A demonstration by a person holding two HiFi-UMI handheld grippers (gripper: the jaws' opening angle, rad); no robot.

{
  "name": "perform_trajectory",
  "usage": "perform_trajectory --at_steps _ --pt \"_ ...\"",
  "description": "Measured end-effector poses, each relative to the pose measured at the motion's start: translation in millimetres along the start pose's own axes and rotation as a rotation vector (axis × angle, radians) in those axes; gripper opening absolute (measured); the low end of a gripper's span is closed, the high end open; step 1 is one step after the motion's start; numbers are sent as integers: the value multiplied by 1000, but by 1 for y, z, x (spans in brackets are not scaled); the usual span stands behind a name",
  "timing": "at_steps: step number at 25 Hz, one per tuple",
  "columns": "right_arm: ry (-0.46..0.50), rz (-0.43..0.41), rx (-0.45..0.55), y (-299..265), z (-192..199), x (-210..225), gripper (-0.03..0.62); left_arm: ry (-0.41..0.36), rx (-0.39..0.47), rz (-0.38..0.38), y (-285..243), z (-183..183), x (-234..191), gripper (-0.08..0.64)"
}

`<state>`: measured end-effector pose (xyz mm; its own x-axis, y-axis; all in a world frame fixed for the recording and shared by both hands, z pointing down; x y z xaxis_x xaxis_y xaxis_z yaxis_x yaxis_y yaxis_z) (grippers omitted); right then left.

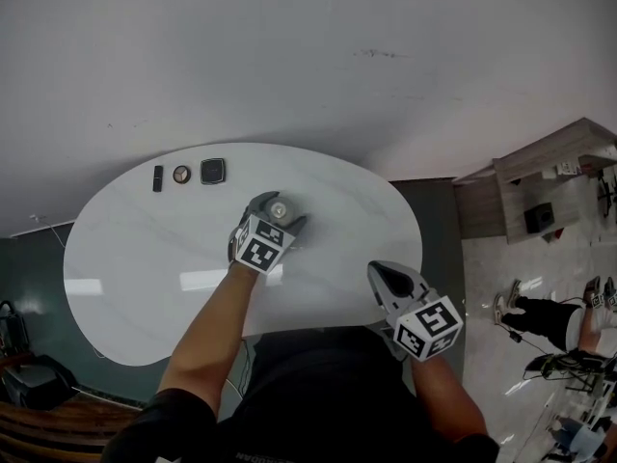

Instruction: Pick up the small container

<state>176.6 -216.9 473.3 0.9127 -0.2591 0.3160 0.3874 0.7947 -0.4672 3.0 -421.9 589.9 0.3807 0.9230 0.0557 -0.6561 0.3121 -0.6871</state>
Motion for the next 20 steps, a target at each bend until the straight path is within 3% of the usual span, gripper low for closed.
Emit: perform_trajectory --at_steps 11,20 --pt "34 -54 61 -4 -11 -26 -6 -25 53 10 83 -21 18 347" --pt "75 -148 120 -11 -32 -46 -6 -8 51 12 142 -27 34 347"
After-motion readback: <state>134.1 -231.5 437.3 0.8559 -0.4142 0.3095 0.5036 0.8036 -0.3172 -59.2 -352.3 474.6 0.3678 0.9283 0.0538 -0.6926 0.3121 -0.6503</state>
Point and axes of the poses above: the fingertips, and each gripper's own axes: y backward along the fingers, x to its right, z out of its underside, the point moved 8 cm from there along y, backward along the fingers, and after that the axes turned 4 degrees about -y, right-handed, at the moved point
